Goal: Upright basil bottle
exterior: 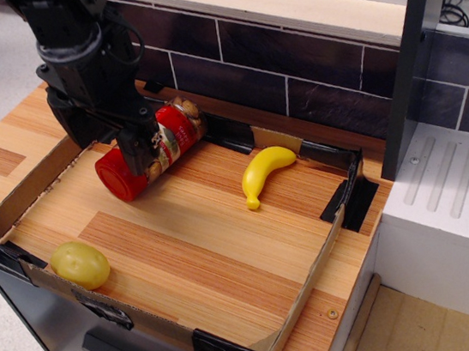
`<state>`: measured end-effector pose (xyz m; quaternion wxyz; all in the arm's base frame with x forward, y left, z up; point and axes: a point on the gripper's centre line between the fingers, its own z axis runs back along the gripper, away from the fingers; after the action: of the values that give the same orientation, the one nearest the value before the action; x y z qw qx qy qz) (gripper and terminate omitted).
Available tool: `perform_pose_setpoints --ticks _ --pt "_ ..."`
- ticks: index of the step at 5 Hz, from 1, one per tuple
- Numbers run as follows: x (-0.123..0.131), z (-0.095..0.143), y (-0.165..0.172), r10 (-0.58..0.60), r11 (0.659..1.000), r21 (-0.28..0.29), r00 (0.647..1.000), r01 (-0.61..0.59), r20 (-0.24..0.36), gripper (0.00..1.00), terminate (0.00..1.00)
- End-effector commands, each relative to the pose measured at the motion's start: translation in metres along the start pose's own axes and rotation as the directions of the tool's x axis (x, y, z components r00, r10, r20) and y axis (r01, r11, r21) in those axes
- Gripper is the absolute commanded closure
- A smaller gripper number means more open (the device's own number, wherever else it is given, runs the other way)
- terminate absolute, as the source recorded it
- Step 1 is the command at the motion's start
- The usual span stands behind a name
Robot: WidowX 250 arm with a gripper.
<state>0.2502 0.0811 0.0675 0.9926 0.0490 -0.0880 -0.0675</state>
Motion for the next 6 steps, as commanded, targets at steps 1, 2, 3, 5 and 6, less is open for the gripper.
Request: perform_pose_setpoints --ticks 1,2,3,5,6 --pt "0.015 -0.012 0.014 0.001 0.996 0.086 1.000 -0.003 0.024 0.00 0.00" --pt "0.014 -0.024 0.010 -0.027 0.995 0.097 1.000 0.027 -0.002 0.00 0.00" --pt "0.011 -0.035 0.006 -0.047 0.994 0.100 0.998 0.051 -0.038 0.00 0.00" --pt "0.008 -0.050 0.004 -0.063 0.990 0.126 0.995 0.071 -0.072 0.00 0.00" --pt "0.006 -0.055 0.004 -0.061 0.987 0.146 0.996 0.071 -0.068 0.00 0.00"
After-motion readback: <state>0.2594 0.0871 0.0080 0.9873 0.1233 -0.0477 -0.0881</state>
